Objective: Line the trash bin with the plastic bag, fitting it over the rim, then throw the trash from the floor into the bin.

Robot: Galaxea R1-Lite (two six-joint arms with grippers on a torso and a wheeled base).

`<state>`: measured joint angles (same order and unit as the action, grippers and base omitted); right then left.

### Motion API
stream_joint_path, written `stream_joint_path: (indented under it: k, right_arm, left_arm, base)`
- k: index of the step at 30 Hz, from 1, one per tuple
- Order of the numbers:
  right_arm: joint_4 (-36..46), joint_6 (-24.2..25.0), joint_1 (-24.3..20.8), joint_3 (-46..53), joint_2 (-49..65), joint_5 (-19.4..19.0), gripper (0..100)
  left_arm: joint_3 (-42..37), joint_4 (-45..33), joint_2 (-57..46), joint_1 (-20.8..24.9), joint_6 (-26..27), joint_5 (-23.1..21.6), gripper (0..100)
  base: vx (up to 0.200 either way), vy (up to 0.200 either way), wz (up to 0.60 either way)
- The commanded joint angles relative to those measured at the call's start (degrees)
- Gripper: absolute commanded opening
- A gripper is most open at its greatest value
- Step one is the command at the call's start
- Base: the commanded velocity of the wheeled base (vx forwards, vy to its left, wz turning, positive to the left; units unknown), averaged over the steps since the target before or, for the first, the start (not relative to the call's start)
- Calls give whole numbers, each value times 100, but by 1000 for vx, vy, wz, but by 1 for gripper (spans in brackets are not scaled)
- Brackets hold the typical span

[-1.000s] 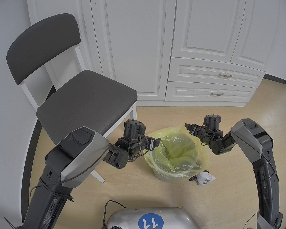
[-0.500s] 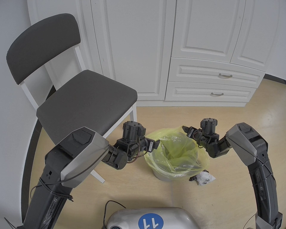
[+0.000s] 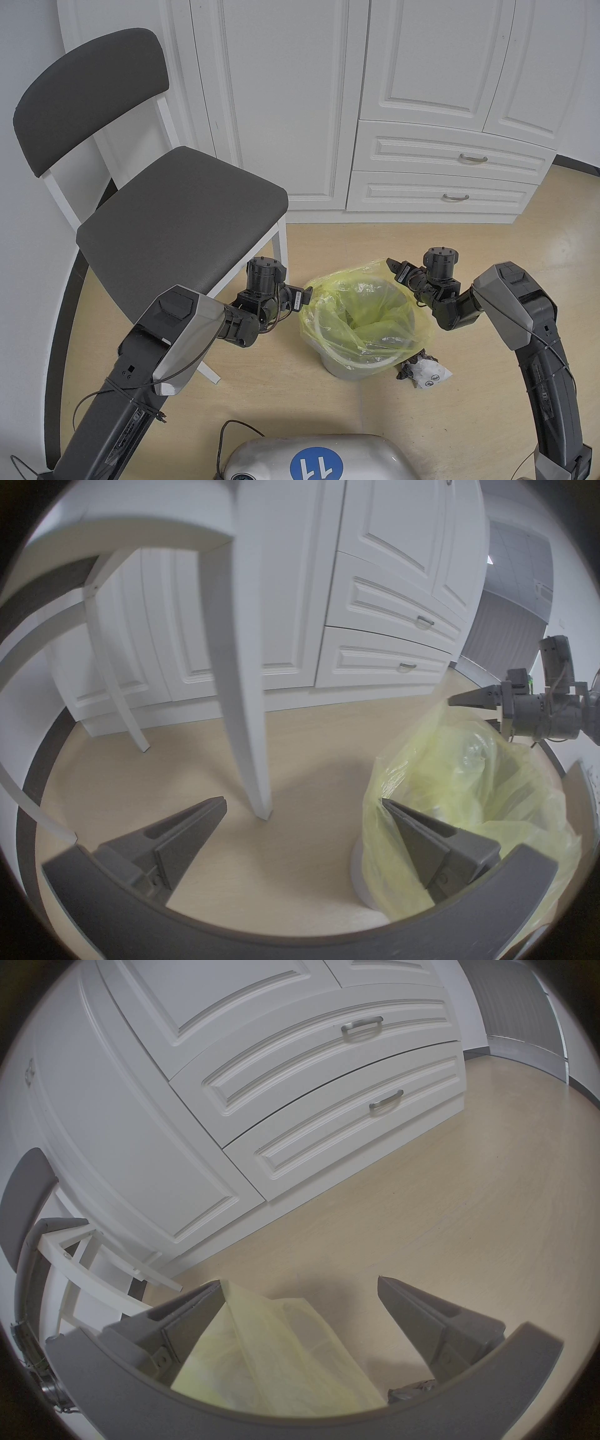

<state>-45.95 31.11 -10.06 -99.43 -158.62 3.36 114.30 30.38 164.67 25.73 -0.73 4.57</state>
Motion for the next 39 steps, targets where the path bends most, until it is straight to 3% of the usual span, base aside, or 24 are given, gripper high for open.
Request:
stream_joint_path:
  k: [1, 6, 12, 16, 22, 24, 29, 35, 39]
  right_arm:
    - [16, 0, 39, -174, -213, 6, 100]
    - [86, -8, 83, -279, -309, 15, 100]
    - [367, -17, 259, -209, -274, 15, 100]
    - [631, -17, 355, -51, -116, 15, 100]
    - [1017, -88, 443, 468, 341, -29, 100]
    - [1141, -211, 487, 635, 552, -38, 100]
    - [1123, -1239, 760, 1699, 1774, -108, 100]
    - [1158, -1353, 716, 2437, 2635, -486, 100]
    - [1211, -1801, 470, 3087, 3048, -547, 100]
  left_arm:
    - [29, 179, 267, -139, -15, -88, 100]
    - [29, 355, 329, -200, -15, -132, 100]
    - [13, 3, 267, -156, -85, 17, 100]
    - [-488, -138, -111, -148, -85, 35, 100]
    - [-1876, -111, -1095, -148, -50, -123, 100]
    - [-2280, -85, -1359, -121, -41, -193, 100]
    - [-3238, 399, -1991, 19, -50, -202, 100]
    - [-3493, 557, -2334, 151, -59, -176, 100]
    - [-3581, 566, -2501, 371, -67, -150, 100]
  base:
    - [0, 0, 0]
    - [0, 0, 0]
    - [0, 0, 0]
    - [0, 0, 0]
    - [0, 0, 0]
    - [0, 0, 0]
    - [0, 0, 0]
    - [0, 0, 0]
    - [0, 0, 0]
